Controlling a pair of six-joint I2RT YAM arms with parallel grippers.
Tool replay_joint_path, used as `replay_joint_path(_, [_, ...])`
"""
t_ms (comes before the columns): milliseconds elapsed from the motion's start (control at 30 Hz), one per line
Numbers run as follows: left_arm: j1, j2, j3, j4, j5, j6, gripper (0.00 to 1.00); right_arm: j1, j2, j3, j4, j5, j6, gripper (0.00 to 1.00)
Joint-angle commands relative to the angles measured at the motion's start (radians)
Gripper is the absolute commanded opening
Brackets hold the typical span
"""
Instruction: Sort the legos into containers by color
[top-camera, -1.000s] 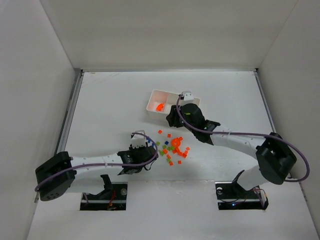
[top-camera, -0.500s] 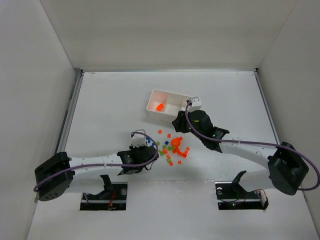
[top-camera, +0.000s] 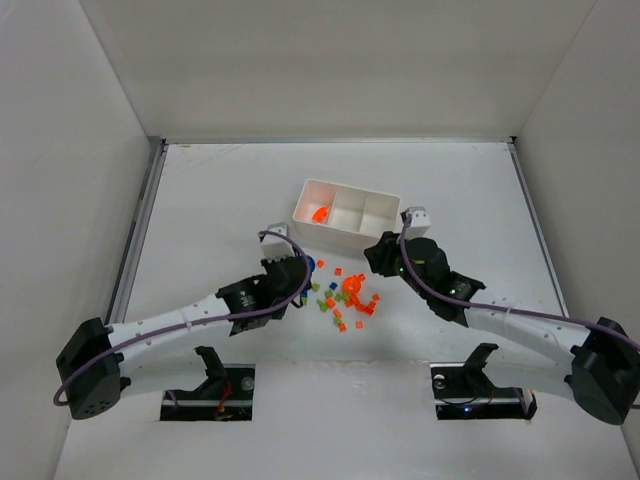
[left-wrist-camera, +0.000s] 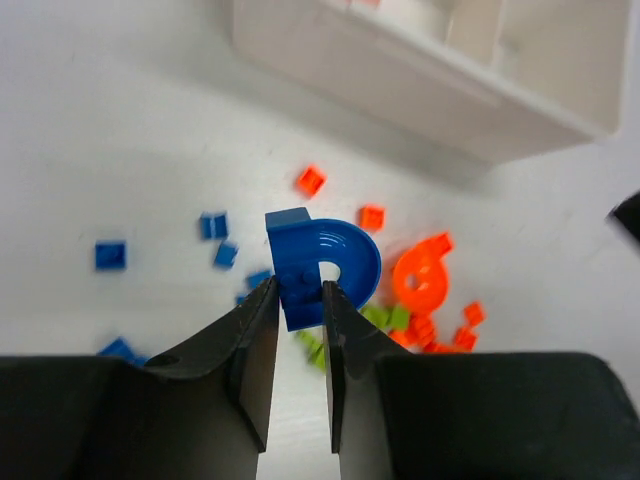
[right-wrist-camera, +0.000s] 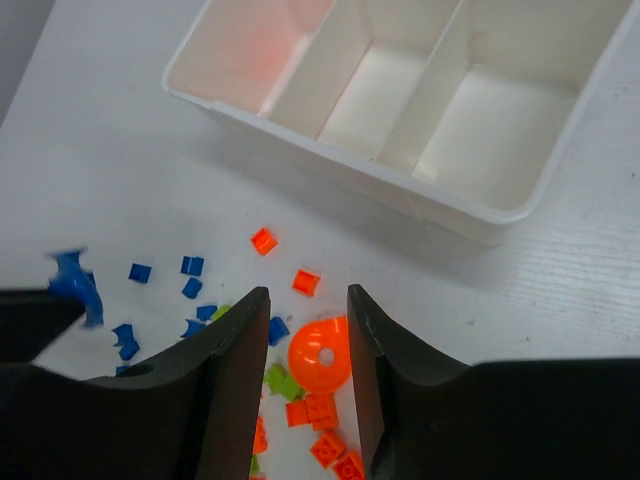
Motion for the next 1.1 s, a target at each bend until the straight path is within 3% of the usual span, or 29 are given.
replay_joint_path(0, [0.127, 0.093, 0.131, 0.286, 0.157, 0.209, 0.12, -0.004, -0.063, -0.056, 0.013, 0.037, 0.056, 0.41])
replay_joint_path(233, [0.265, 0.41, 0.393, 0.434, 0.392, 0.29, 0.12, 0.015, -0.089, -0.132, -0.039, 0.08, 0.151, 0.42])
replay_joint_path(467, [0.314, 0.708, 0.631, 0.399, 0.472, 0.318, 0.13, 0.063, -0.081, -0.153, -0.135, 0.116, 0.224, 0.45])
replay_joint_path(567, [0.318, 0.777, 0.68, 0.385, 0.464, 0.323, 0.22, 0.078, -0.063, -0.153, -0.164, 0.118, 0.243, 0.5])
replay_joint_path(667, [0.316, 0.782, 0.686, 0.381, 0.46, 0.324, 0.33, 0.1, -0.029, -0.139, -0.233, 0.123, 0.27, 0.54])
replay_joint_path(733, [0.314, 0.748, 0.651, 0.391, 0.449, 0.335, 0.35, 0.114, -0.009, -0.138, -0.24, 0.12, 0.28, 0.54])
replay_joint_path(933, [0.302, 0.627, 0.509, 0.404, 0.406, 0.34, 0.35, 0.15, 0.074, -0.104, -0.211, 0.113, 0.289, 0.53])
replay_joint_path(1067, [0.276, 0.48, 0.328, 0.433, 0.369, 0.321, 0.32, 0.181, 0.06, -0.081, -0.13, 0.13, 0.244, 0.54])
